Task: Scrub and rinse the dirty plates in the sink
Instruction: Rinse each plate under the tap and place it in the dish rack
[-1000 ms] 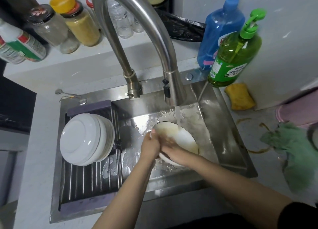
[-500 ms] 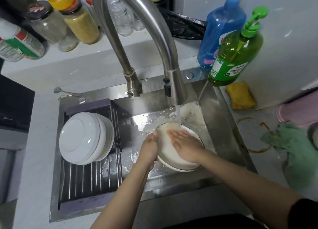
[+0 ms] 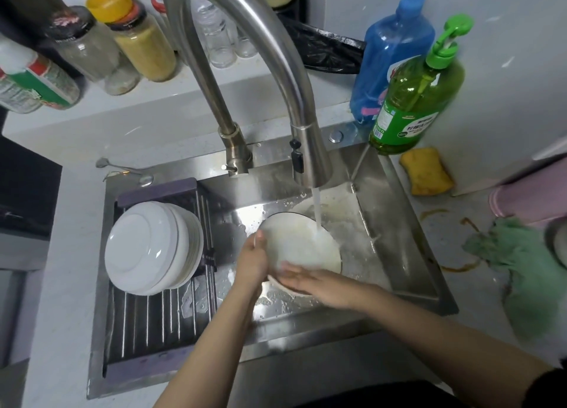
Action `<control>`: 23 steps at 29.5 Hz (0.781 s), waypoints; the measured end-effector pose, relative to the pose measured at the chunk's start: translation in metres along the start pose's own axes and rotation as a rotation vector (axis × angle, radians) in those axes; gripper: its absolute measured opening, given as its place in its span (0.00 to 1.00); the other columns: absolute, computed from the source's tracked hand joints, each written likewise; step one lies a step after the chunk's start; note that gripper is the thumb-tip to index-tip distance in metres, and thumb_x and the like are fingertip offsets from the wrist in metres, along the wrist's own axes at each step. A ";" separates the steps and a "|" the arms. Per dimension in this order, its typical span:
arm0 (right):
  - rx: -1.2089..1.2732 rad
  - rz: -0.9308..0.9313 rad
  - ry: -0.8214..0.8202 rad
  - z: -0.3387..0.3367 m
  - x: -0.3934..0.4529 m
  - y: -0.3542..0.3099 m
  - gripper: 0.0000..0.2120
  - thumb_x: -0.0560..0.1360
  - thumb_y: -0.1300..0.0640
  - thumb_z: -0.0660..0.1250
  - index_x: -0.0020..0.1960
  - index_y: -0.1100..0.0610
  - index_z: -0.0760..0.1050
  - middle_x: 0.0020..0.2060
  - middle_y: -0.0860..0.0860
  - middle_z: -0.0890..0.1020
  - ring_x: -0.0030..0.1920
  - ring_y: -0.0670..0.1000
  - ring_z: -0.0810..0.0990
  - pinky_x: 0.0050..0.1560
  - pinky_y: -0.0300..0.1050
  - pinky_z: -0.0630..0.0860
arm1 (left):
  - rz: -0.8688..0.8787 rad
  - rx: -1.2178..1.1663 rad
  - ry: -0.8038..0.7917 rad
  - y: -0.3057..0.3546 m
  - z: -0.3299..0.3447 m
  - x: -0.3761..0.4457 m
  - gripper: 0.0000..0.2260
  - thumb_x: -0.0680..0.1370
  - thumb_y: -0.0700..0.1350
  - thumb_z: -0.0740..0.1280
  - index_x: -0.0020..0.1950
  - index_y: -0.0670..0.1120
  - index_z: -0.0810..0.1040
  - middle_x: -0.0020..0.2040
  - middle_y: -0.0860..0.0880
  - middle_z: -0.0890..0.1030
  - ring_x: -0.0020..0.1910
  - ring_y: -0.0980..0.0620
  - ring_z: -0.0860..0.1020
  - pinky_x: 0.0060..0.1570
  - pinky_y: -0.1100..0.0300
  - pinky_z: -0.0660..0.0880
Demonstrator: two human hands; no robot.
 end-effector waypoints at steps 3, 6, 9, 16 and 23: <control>-0.424 0.075 0.110 -0.011 -0.024 0.036 0.21 0.84 0.53 0.45 0.75 0.50 0.61 0.74 0.42 0.61 0.74 0.40 0.54 0.71 0.34 0.42 | 0.067 0.074 0.028 -0.004 -0.014 0.010 0.19 0.83 0.55 0.55 0.65 0.45 0.75 0.60 0.39 0.78 0.59 0.38 0.77 0.53 0.47 0.75; -0.607 0.243 0.231 -0.028 -0.007 0.044 0.24 0.83 0.53 0.41 0.77 0.57 0.55 0.77 0.50 0.55 0.77 0.47 0.49 0.72 0.39 0.35 | 0.124 0.196 -0.063 0.001 0.000 -0.001 0.20 0.82 0.55 0.55 0.66 0.46 0.75 0.60 0.43 0.79 0.58 0.42 0.77 0.50 0.56 0.75; -0.309 0.100 0.295 -0.026 0.026 0.013 0.23 0.83 0.59 0.46 0.77 0.57 0.51 0.77 0.51 0.51 0.77 0.48 0.46 0.73 0.38 0.36 | 0.181 0.224 -0.095 0.003 0.014 -0.008 0.22 0.81 0.58 0.54 0.63 0.45 0.76 0.58 0.42 0.81 0.58 0.42 0.78 0.59 0.46 0.74; -0.296 -0.156 0.208 -0.011 -0.032 0.012 0.21 0.81 0.45 0.54 0.72 0.49 0.66 0.71 0.39 0.65 0.72 0.37 0.59 0.73 0.35 0.54 | -0.109 -0.076 -0.051 0.002 -0.006 0.015 0.16 0.83 0.55 0.53 0.60 0.48 0.74 0.50 0.46 0.79 0.41 0.48 0.77 0.32 0.59 0.75; -0.589 -0.247 0.652 -0.029 -0.037 0.014 0.19 0.70 0.49 0.60 0.57 0.54 0.78 0.46 0.46 0.85 0.43 0.49 0.83 0.36 0.37 0.76 | -0.362 -0.256 -0.306 0.022 0.028 0.002 0.18 0.83 0.55 0.54 0.46 0.45 0.75 0.36 0.47 0.81 0.35 0.49 0.80 0.29 0.55 0.79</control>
Point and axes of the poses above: each hand's wrist, its own x-axis towards the middle knuckle, its own z-axis out of the palm, y = z × x, the point moved 4 cm from there along x, towards the middle knuckle
